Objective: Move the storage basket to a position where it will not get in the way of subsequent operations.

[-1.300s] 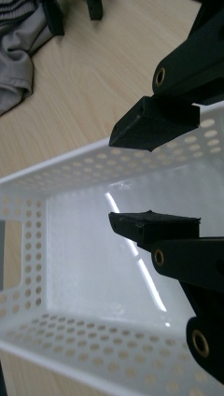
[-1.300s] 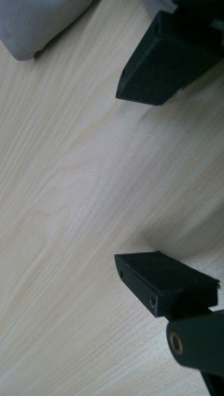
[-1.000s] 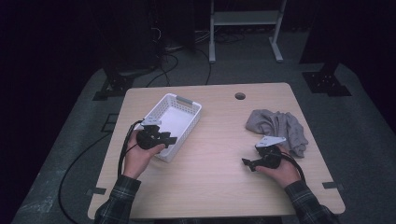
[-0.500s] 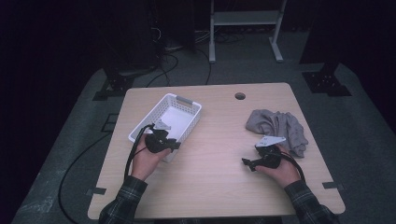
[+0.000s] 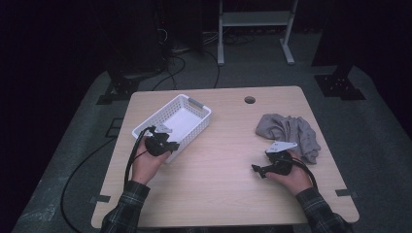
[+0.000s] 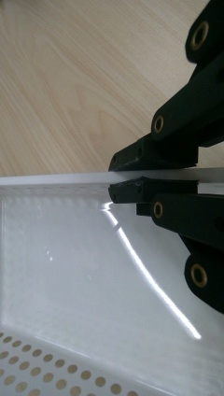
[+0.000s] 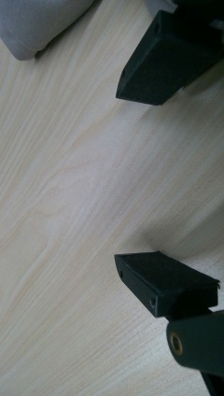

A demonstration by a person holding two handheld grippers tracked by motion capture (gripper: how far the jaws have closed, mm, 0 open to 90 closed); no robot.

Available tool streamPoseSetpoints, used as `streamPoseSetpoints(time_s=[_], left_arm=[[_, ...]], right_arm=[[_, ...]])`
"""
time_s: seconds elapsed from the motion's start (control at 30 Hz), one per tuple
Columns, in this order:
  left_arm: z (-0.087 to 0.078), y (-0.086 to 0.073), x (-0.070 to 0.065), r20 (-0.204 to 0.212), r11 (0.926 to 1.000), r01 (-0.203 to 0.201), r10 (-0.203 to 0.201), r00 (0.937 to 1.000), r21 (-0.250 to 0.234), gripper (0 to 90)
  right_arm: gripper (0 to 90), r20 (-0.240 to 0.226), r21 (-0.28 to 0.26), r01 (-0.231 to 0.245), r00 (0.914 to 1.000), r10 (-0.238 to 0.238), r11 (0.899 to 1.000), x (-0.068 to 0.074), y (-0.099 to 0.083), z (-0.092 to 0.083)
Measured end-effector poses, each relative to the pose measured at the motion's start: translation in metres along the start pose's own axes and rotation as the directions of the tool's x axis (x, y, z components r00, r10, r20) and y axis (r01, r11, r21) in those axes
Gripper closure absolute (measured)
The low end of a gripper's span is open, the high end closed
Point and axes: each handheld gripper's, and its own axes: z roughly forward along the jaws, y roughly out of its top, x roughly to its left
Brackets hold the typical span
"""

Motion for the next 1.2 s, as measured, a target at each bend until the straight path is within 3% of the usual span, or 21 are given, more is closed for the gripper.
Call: streamPoseSetpoints(time_s=[0.2, 0.4, 0.77, 1.2], left_arm=[[-0.004, 0.006, 0.014, 0.01, 0.9998, -0.006, 0.007, 0.9999, -0.021, 85.1], [-0.006, 0.009, 0.033, 0.002, 0.9989, 0.012, -0.012, 0.9999, -0.045, 85.2], [-0.008, 0.018, 0.069, -0.013, 0.9982, 0.013, -0.014, 0.9998, -0.058, 85.3], [0.001, 0.026, 0.101, -0.044, 0.9979, 0.034, -0.037, 0.9983, -0.054, 85.3]], right_arm=[[16.1, 0.002, 0.0, 0.0, 1.0, 0.0, 1.0, 0.0, 0.0, 0.0], [16.1, 0.002, 0.001, -0.002, 1.0, 0.002, 1.0, 0.0, 0.0, 0.0], [16.1, 0.003, 0.001, 0.0, 1.0, 0.0, 1.0, 0.0, 0.001, 0.0], [16.1, 0.003, 0.0, 0.0, 1.0, 0.0, 1.0, -0.001, 0.001, 0.001]])
